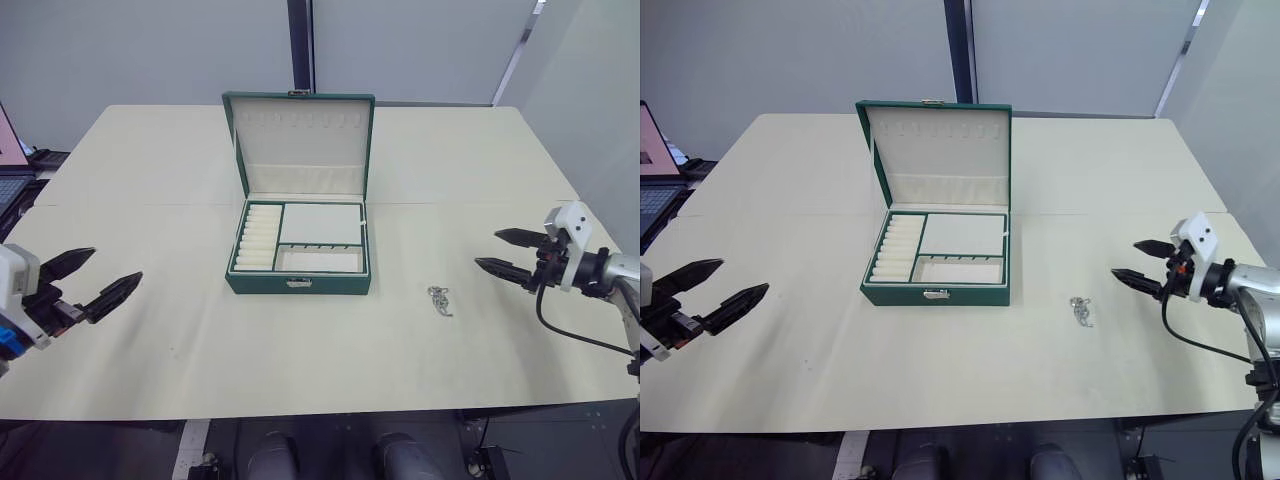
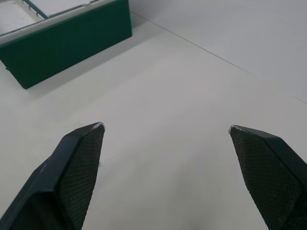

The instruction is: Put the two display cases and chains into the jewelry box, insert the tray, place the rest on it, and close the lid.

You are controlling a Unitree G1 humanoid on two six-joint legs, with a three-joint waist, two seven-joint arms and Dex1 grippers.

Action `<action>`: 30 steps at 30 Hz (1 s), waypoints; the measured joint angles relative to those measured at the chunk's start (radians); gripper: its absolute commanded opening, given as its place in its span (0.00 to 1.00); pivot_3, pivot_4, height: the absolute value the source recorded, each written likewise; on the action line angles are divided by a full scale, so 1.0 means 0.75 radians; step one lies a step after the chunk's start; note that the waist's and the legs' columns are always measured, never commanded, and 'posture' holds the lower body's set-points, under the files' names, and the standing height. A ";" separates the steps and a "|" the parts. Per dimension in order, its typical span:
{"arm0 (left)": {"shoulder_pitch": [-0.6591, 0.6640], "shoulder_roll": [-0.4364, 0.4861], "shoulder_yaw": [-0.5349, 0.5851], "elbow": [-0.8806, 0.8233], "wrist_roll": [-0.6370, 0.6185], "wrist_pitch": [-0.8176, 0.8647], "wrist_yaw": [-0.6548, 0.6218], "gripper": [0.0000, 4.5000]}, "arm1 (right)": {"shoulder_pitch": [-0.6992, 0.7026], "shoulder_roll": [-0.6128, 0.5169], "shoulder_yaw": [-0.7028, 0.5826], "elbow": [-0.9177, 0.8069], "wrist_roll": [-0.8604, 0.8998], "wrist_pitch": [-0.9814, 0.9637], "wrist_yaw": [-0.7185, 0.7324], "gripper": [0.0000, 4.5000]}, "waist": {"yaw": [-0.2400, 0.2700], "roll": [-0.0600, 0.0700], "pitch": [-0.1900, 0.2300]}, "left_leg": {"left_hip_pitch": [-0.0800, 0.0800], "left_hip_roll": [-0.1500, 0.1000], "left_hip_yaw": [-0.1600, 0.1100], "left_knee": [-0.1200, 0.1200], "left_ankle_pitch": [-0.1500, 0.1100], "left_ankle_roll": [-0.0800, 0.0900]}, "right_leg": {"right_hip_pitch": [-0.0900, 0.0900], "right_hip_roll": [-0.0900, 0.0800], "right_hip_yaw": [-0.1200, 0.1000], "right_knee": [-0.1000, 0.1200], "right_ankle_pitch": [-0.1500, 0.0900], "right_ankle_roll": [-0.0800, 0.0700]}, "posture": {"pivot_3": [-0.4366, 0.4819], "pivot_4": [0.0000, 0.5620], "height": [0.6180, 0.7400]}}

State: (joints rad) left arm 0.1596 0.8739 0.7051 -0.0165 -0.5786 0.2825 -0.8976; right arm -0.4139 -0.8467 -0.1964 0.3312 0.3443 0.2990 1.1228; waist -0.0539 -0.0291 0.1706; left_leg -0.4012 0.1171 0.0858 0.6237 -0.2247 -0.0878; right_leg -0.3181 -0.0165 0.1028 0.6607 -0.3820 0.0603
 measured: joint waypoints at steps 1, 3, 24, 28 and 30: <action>-0.002 0.000 0.009 0.027 0.012 -0.015 -0.003 1.00 | 0.002 -0.005 -0.010 0.034 -0.009 -0.020 -0.006 1.00 | 0.000 0.000 0.000 | 0.000 0.000 0.000 0.000 0.000 0.000 | 0.000 0.000 0.000 0.000 0.000 0.000 | 0.48 0.27 1.00; -0.010 0.000 0.013 0.064 0.020 -0.035 -0.008 1.00 | 0.003 -0.006 -0.021 0.077 -0.014 -0.048 -0.012 1.00 | 0.000 0.000 0.000 | 0.000 0.000 0.000 0.000 0.000 0.000 | 0.000 0.000 0.000 0.000 0.000 0.000 | 0.48 0.27 1.00; -0.074 -0.002 0.009 0.090 0.042 -0.032 0.028 1.00 | 0.080 0.009 -0.028 0.073 -0.002 -0.077 -0.053 1.00 | 0.002 0.000 0.000 | 0.000 0.000 0.000 0.001 0.000 0.000 | 0.001 0.000 0.000 0.002 0.000 0.000 | 0.48 0.27 1.00; -0.125 -0.006 -0.048 -0.074 0.001 0.035 0.047 1.00 | 0.179 0.031 -0.077 -0.113 0.059 0.011 -0.106 1.00 | 0.008 0.000 0.000 | 0.000 0.000 -0.001 0.002 0.000 -0.001 | 0.002 0.000 -0.001 0.002 0.000 0.000 | 0.48 0.27 1.00; -0.167 -0.008 -0.114 -0.182 -0.036 0.083 0.049 1.00 | 0.219 0.052 -0.096 -0.246 0.110 0.072 -0.144 1.00 | 0.018 0.000 0.000 | 0.000 0.000 -0.001 0.002 0.000 -0.001 | 0.002 0.000 -0.001 0.003 0.000 0.000 | 0.48 0.27 1.00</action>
State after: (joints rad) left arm 0.0344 0.8681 0.6195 -0.1528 -0.6055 0.3448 -0.8608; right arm -0.2493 -0.8074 -0.2684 0.1468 0.4265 0.3530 1.0152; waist -0.0406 -0.0291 0.1705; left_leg -0.4011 0.1171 0.0847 0.6253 -0.2244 -0.0883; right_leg -0.3163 -0.0166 0.1020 0.6628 -0.3819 0.0607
